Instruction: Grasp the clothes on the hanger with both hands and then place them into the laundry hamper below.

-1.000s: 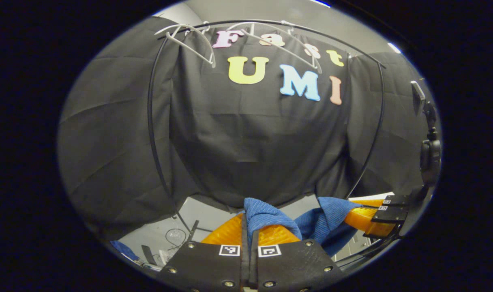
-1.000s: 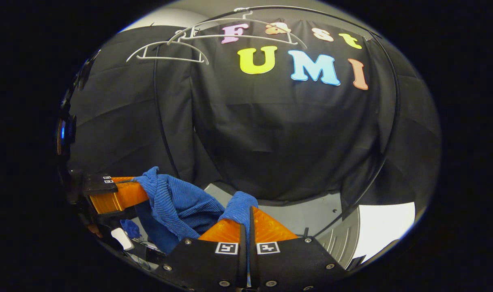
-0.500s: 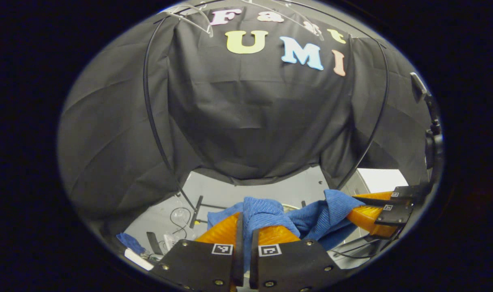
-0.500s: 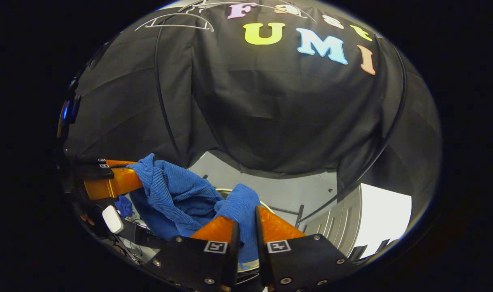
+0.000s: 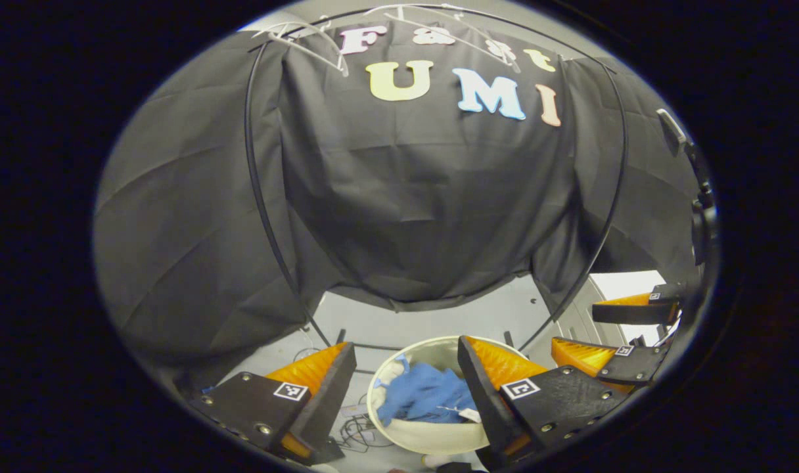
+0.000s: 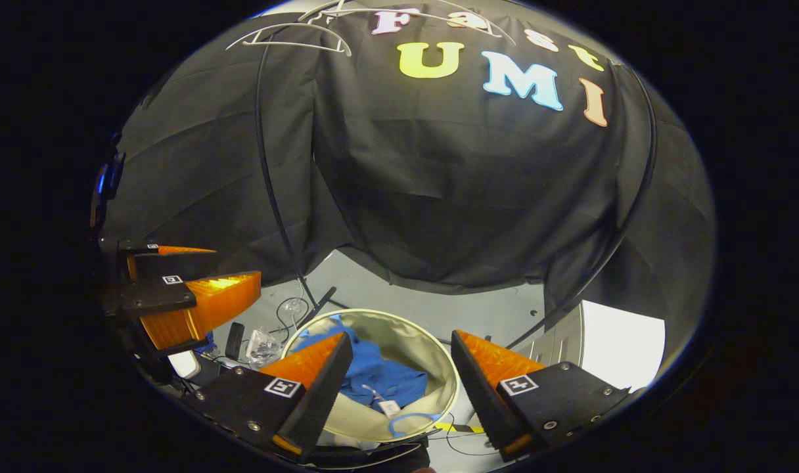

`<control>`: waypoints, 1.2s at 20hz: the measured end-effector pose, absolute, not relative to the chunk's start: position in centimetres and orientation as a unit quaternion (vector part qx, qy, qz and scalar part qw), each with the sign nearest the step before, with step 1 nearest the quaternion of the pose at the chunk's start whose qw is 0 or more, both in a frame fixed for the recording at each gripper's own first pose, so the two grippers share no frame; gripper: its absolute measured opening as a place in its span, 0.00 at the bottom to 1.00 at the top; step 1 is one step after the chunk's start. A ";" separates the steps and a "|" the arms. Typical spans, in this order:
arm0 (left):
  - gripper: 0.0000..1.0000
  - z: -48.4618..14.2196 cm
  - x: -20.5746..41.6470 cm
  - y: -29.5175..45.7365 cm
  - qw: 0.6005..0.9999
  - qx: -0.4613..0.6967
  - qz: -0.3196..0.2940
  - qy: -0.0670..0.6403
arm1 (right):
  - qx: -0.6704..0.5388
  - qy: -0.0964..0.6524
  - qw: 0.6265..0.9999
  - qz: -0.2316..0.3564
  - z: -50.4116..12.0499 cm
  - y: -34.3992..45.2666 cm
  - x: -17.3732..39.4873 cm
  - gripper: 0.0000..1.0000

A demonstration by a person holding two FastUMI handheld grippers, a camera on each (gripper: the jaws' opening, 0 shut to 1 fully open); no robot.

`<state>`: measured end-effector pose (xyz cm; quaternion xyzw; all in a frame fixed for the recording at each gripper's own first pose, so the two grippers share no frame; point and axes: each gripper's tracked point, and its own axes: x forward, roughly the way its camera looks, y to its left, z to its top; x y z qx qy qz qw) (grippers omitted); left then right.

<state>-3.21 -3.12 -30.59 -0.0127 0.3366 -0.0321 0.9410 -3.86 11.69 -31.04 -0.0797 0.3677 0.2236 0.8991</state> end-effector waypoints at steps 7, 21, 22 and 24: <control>0.96 -15.0 0.8 -1.3 0.983 0.014 -0.026 0.179 | -0.055 0.231 0.956 0.175 -17.7 10.1 -0.8 0.95; 0.96 3.3 -2.2 -5.0 0.999 -0.021 -0.026 0.023 | 0.001 0.077 0.993 0.089 0.2 -4.1 -1.3 0.95; 0.96 3.8 -2.9 -5.4 0.999 -0.022 -0.022 0.021 | 0.004 0.074 0.994 0.084 0.6 -5.2 -1.7 0.95; 0.84 4.4 -3.5 -6.3 0.999 -0.027 -0.019 0.012 | 0.011 0.065 0.995 0.070 1.5 -7.4 -2.4 0.95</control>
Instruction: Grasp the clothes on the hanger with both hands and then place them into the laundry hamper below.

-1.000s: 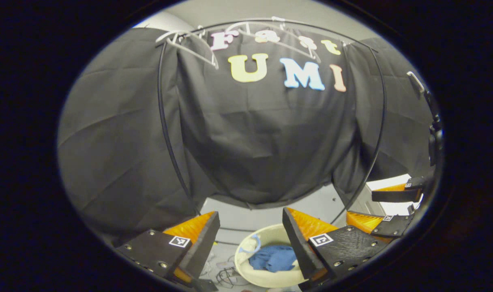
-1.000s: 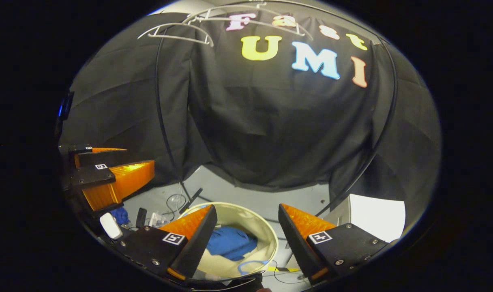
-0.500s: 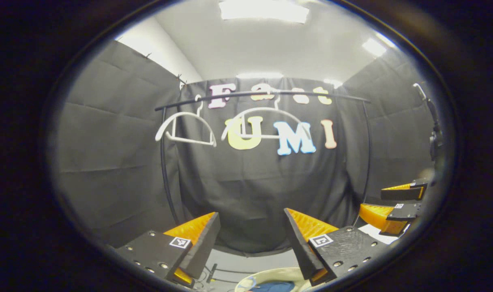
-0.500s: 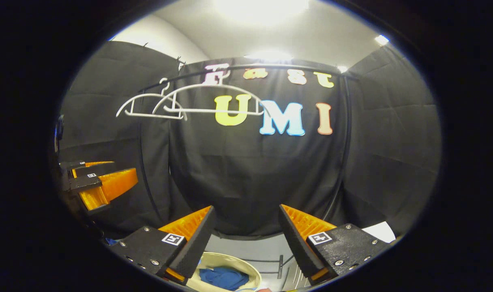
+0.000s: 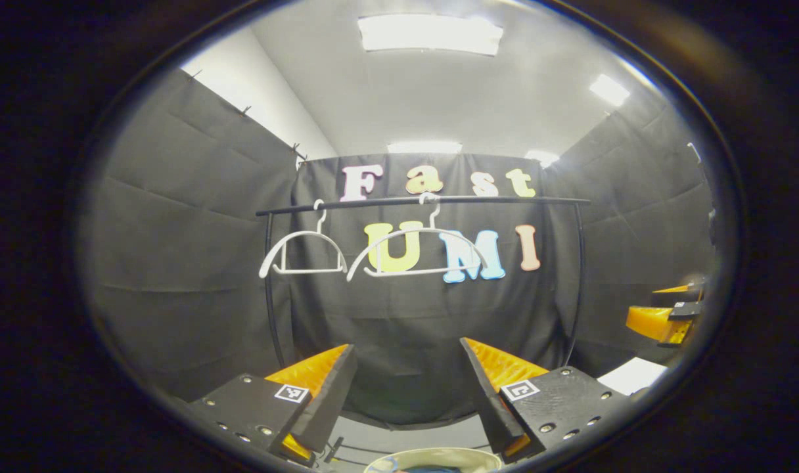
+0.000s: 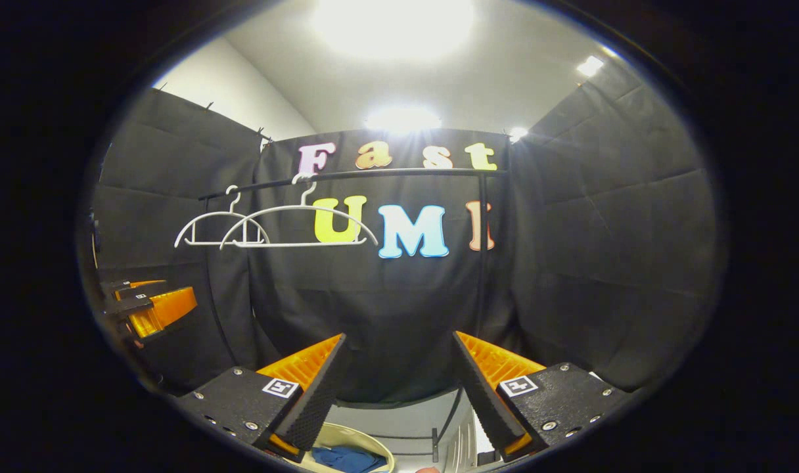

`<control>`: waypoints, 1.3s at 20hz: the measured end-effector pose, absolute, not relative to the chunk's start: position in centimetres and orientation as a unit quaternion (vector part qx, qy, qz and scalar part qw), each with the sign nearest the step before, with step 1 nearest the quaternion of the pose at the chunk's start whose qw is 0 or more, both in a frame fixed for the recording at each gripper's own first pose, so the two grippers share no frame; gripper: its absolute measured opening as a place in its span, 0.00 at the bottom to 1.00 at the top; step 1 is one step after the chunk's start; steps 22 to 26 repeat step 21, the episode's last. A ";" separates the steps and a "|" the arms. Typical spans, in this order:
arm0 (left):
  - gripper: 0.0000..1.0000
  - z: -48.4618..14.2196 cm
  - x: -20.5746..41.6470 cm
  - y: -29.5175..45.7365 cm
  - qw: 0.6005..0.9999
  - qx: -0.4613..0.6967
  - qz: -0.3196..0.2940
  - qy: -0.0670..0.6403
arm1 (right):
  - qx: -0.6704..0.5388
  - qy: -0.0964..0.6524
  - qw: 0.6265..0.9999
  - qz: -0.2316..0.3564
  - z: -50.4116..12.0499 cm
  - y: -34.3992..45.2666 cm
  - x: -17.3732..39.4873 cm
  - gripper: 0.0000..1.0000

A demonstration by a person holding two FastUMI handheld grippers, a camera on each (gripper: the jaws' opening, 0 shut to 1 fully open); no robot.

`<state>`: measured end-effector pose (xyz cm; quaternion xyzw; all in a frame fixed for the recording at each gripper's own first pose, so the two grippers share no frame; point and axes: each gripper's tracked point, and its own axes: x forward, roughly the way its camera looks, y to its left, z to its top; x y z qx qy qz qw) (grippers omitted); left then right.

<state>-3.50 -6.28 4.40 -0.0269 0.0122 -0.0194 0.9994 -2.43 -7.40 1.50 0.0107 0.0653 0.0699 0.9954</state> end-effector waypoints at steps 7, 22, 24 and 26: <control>0.96 6.4 -6.5 -8.1 0.999 -0.017 -0.026 -0.003 | 0.028 0.048 0.997 0.048 2.2 -11.0 -4.9 0.95; 0.96 6.3 -8.9 -7.8 1.000 -0.011 -0.016 -0.006 | 0.021 0.027 0.998 0.049 3.3 -11.7 -7.3 0.94; 0.96 6.3 -8.9 -7.8 1.000 -0.011 -0.016 -0.006 | 0.021 0.027 0.998 0.049 3.3 -11.7 -7.3 0.94; 0.96 6.3 -8.9 -7.8 1.000 -0.011 -0.016 -0.006 | 0.021 0.027 0.998 0.049 3.3 -11.7 -7.3 0.94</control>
